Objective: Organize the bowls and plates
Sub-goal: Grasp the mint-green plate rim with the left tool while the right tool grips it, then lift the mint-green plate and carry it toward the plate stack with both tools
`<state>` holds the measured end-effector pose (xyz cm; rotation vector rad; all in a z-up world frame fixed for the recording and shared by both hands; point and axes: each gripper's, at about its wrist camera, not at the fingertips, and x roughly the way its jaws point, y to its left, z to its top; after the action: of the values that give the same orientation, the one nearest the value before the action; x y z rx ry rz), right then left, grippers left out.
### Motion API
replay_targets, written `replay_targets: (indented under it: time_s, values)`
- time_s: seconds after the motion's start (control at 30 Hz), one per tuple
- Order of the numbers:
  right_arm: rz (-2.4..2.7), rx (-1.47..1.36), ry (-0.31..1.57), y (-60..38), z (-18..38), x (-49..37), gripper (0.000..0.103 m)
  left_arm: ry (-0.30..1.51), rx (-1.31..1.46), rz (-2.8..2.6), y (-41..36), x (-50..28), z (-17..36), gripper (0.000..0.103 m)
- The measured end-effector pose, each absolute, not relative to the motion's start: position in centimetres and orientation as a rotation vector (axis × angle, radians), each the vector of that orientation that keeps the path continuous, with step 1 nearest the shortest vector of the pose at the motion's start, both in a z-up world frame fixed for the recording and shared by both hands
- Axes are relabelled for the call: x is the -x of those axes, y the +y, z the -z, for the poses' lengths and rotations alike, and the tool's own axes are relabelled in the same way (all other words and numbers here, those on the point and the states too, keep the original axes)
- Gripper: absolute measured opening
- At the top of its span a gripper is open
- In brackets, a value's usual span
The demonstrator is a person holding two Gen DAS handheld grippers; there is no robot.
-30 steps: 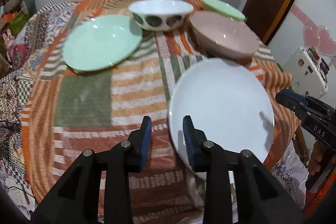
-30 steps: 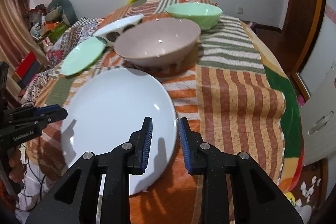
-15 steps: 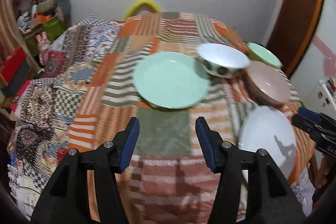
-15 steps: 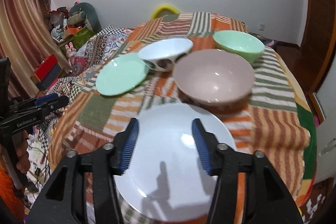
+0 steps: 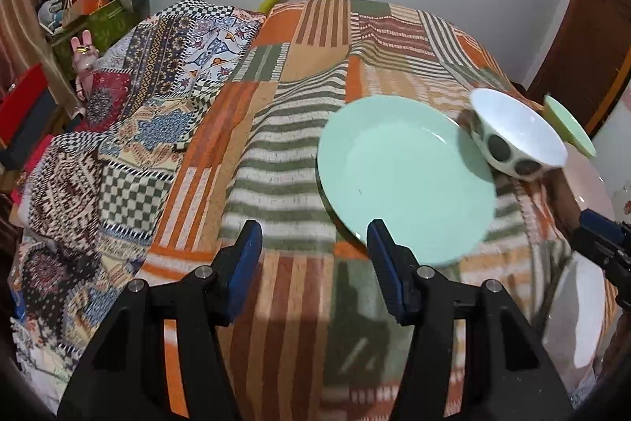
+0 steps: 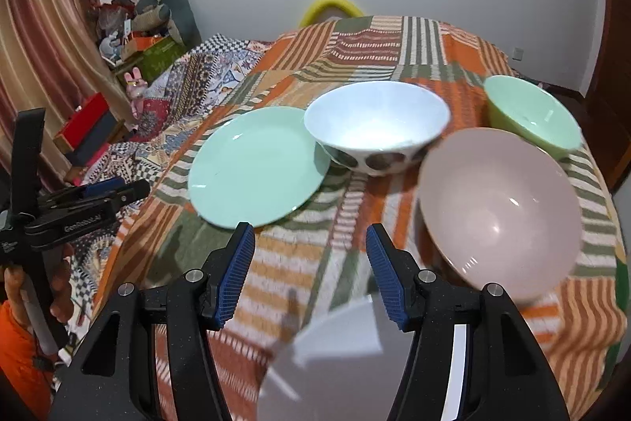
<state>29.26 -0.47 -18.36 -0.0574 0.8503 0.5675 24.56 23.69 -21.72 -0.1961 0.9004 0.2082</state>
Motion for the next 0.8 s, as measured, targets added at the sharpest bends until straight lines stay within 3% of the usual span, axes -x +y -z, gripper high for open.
replay_targets:
  time_s: [0.07,0.13,0.23,0.37,0.5,0.57,0.63,0.8]
  values:
    - [-0.564,0.053,0.88,0.2,19.0,-30.4,0.055,0.9,0.193,-0.207,24.1,-25.7,22.4,0.052]
    - [-0.562,0.044,0.899,0.6,19.5,-31.3,0.053,0.907,0.2,-0.195,24.5,-27.0,23.1,0.038]
    - [-0.559,0.049,0.936,1.4,20.5,-32.7,0.039,0.92,0.232,-0.163,25.2,-28.8,24.1,0.029]
    - [-0.56,0.029,0.998,1.9,21.8,-34.0,0.03,0.943,0.275,-0.123,26.0,-30.6,25.3,0.022]
    - [-0.561,0.024,1.03,2.5,22.5,-34.8,0.029,0.944,0.305,-0.067,26.2,-31.7,25.8,0.013]
    - [-0.561,0.026,1.05,2.9,22.8,-35.1,0.026,0.945,0.305,-0.062,26.2,-31.9,25.8,0.013]
    - [-0.573,0.035,1.065,3.4,23.1,-35.3,0.018,0.947,0.306,-0.054,26.2,-31.9,25.8,0.013]
    - [-0.582,0.035,1.085,3.1,23.1,-35.1,0.017,0.97,0.298,-0.056,26.0,-30.2,25.6,0.013]
